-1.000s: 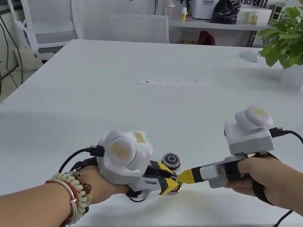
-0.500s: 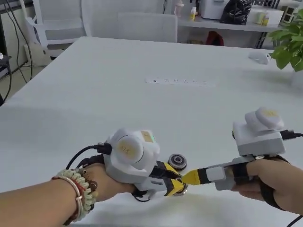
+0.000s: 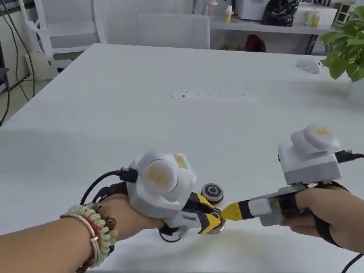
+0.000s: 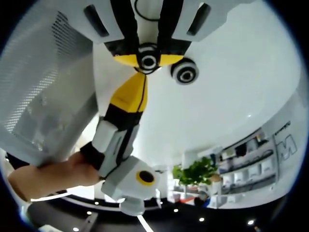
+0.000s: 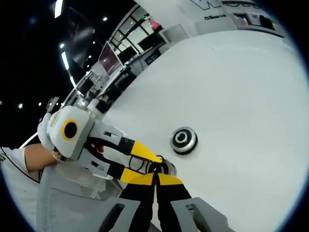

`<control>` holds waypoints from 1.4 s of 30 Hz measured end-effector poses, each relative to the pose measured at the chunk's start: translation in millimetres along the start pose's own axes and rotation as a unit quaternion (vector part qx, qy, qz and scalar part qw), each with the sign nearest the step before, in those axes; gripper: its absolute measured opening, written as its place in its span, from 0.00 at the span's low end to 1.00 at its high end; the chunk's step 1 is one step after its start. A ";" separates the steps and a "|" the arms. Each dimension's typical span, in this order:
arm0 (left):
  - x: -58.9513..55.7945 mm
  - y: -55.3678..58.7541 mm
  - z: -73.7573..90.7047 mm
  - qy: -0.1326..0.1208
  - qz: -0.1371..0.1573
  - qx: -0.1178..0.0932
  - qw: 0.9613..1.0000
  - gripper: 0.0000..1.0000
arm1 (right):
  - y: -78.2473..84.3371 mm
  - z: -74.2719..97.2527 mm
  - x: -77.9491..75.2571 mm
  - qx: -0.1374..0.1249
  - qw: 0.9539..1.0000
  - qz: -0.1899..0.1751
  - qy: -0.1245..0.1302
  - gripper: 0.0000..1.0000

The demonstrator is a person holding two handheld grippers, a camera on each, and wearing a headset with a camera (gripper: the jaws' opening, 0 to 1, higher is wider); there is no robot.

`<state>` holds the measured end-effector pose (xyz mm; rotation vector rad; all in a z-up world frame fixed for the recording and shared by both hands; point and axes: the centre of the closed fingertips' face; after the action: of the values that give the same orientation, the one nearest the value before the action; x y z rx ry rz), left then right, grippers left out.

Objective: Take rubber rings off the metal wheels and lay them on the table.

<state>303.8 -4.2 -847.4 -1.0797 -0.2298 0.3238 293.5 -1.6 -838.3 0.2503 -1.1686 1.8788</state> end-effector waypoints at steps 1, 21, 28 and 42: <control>0.0 0.2 0.4 0.001 -0.002 0.001 1.000 0.14 | -0.5 0.3 0.6 -0.001 1.000 0.000 0.000 0.00; 9.4 -22.8 11.7 -0.010 -0.015 -0.020 1.000 0.20 | -19.3 8.9 2.9 -0.045 0.999 -0.018 0.002 0.00; 11.7 -35.2 17.3 -0.013 -0.022 -0.036 0.999 0.28 | -28.1 13.0 4.9 -0.064 0.998 -0.021 -0.002 0.00; 12.7 -41.1 33.0 -0.004 -0.036 -0.033 0.999 0.44 | -39.9 17.5 7.0 -0.089 0.996 -0.025 -0.009 0.00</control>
<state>310.4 9.8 -795.4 -1.1336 -0.2874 0.2562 315.3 -5.0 -800.1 0.1968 -1.3213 1.7214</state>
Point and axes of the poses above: the centre of the closed fingertips' face, and the gripper's own axes: z roughly backward along the fingers, x roughly to its left, y roughly out of its underside, and after that the axes turned 7 degrees about -x, right-handed
